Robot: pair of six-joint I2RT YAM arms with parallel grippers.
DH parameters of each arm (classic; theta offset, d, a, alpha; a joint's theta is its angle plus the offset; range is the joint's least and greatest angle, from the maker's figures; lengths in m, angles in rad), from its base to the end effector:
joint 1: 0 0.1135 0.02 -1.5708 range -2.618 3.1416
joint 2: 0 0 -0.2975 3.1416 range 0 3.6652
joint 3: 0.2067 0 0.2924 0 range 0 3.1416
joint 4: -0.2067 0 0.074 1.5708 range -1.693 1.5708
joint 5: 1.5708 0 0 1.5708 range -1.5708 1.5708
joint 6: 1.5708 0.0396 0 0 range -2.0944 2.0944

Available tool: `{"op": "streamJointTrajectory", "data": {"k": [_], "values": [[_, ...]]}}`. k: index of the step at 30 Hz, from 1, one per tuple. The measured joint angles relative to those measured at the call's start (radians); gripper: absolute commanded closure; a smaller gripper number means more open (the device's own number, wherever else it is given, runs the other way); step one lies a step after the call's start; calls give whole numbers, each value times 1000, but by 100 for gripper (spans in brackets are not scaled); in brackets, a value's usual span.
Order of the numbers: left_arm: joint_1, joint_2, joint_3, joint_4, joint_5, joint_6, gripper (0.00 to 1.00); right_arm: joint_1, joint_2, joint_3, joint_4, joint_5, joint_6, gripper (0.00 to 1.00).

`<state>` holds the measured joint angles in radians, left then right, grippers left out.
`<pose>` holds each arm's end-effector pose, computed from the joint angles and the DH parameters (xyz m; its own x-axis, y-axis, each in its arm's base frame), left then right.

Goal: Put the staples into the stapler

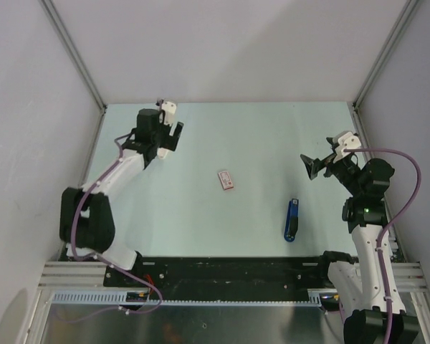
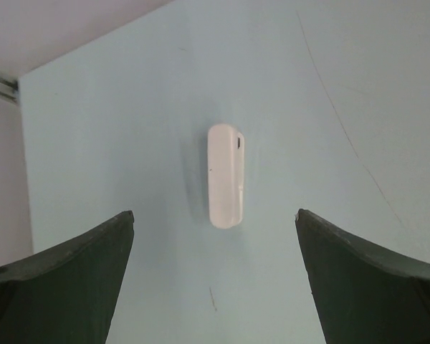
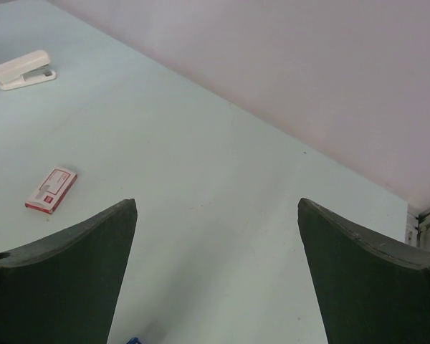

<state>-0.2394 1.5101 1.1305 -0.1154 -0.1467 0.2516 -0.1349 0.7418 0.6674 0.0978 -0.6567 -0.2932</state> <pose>0.3798 -0.0868 0.3064 -0.4197 0.3559 -0.8350 0.2211 0.9323 0.2863 0.1973 -0.0024 0.3555 0.1662 -0.2536 -0.9529 -0.4703 0.8290 -0.3026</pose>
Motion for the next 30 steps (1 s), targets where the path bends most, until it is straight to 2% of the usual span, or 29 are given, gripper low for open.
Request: {"op": "streamJointTrajectory", "data": {"k": [11, 21, 30], "values": [[17, 325, 177, -23, 64, 64, 2, -4, 2, 0, 0, -8, 0, 1], [116, 437, 295, -70, 156, 98, 7, -4, 23, -8, 0, -8, -6, 1], [117, 520, 324, -125, 207, 138, 16, -4, 27, -9, 0, -8, -15, 1]]}}
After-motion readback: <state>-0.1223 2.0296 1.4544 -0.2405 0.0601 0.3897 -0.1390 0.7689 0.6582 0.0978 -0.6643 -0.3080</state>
